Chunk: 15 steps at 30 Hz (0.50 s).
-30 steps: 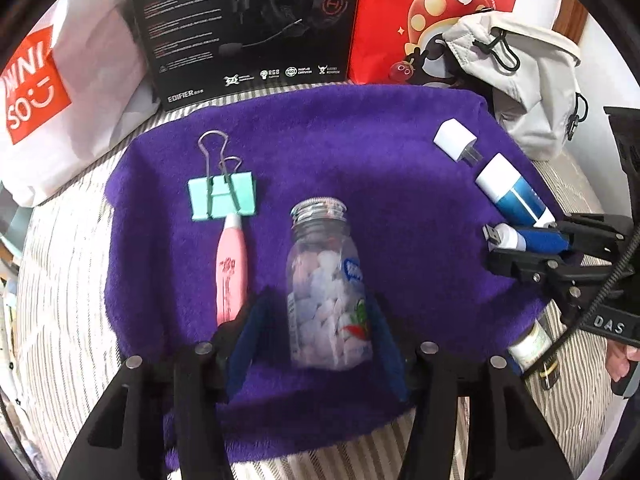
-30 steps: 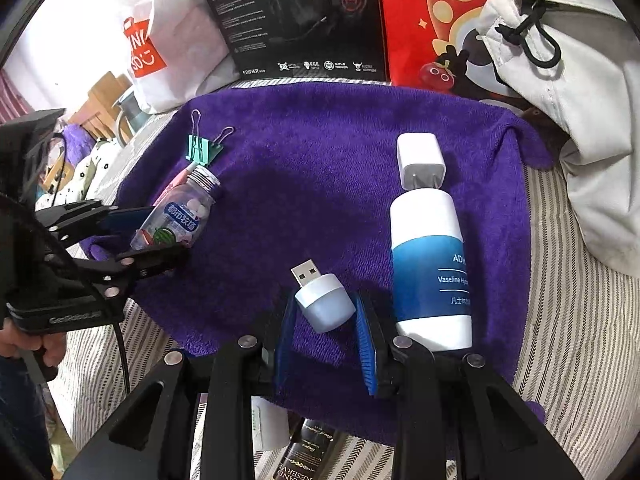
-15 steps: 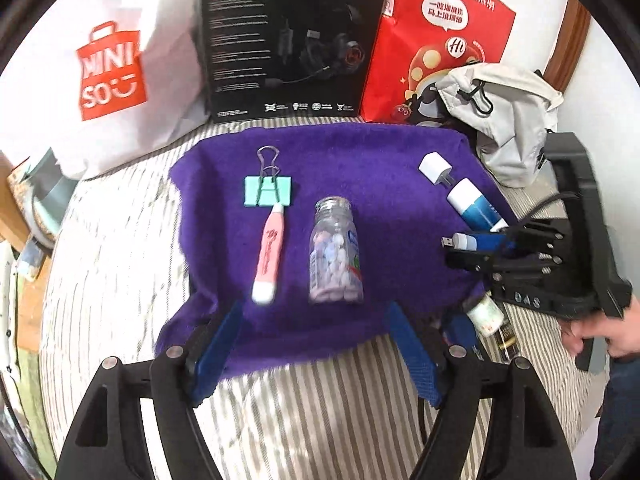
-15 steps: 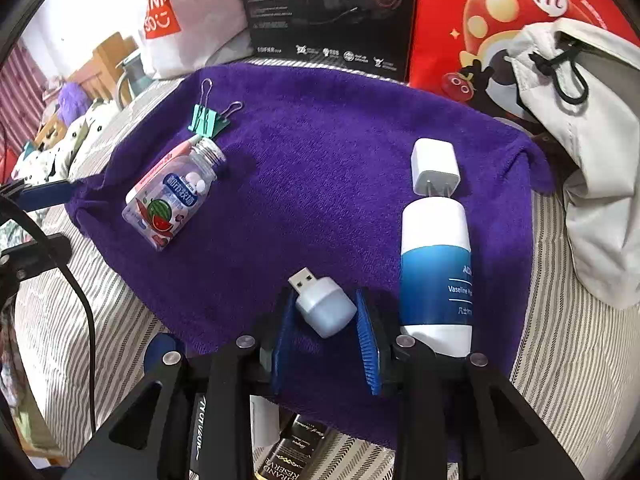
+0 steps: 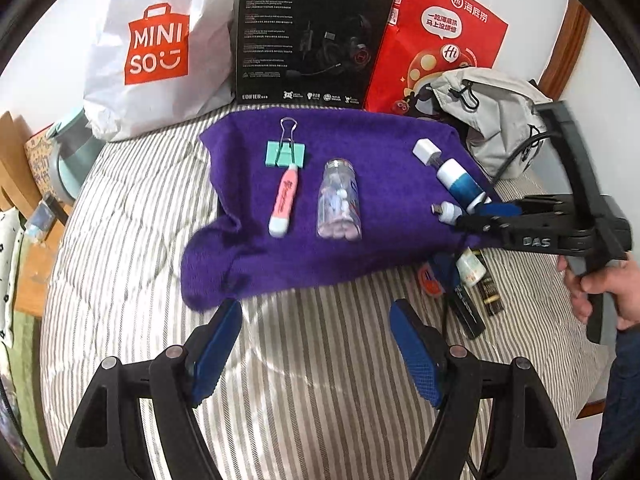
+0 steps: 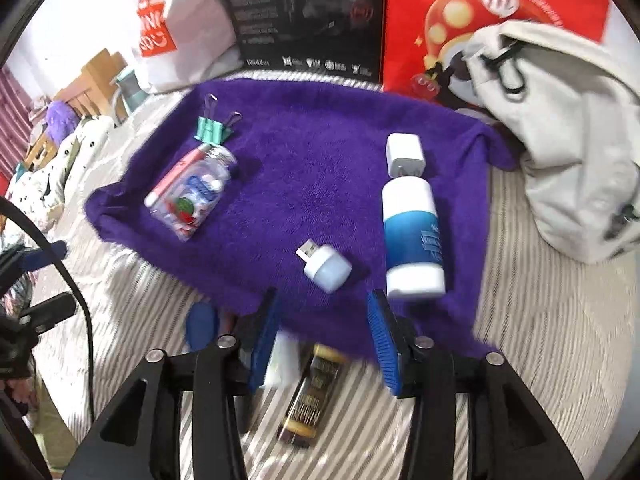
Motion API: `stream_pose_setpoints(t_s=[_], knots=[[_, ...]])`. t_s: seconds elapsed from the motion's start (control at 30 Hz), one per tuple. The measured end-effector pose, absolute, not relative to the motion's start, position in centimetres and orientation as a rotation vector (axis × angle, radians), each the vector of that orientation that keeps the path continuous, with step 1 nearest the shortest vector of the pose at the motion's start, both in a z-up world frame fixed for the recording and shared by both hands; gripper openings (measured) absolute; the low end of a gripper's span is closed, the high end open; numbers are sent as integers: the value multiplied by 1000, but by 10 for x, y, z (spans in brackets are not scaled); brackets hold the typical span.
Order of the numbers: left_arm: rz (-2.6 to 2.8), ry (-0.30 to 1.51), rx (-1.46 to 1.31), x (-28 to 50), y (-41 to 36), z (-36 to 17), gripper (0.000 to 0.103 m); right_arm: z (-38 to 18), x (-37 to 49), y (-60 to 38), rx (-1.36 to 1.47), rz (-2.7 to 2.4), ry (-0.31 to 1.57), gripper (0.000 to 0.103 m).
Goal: Organize rigid objects
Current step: 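Grasp the blue round cap with left tool while right tool grasps the Grand Reserve bottle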
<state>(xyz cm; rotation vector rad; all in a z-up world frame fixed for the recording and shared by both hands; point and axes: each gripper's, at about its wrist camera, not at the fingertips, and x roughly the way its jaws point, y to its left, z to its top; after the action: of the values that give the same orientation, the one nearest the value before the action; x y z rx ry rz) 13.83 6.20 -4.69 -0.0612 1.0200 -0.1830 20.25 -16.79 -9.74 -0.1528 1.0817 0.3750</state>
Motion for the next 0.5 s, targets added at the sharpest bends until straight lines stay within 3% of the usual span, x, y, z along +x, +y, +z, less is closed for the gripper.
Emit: stream_pose_setpoints(t_s=[0.5], knots=[[-205,1029,-132,136,18,-71,75,-85,74,-245,-25,270,1021,63]])
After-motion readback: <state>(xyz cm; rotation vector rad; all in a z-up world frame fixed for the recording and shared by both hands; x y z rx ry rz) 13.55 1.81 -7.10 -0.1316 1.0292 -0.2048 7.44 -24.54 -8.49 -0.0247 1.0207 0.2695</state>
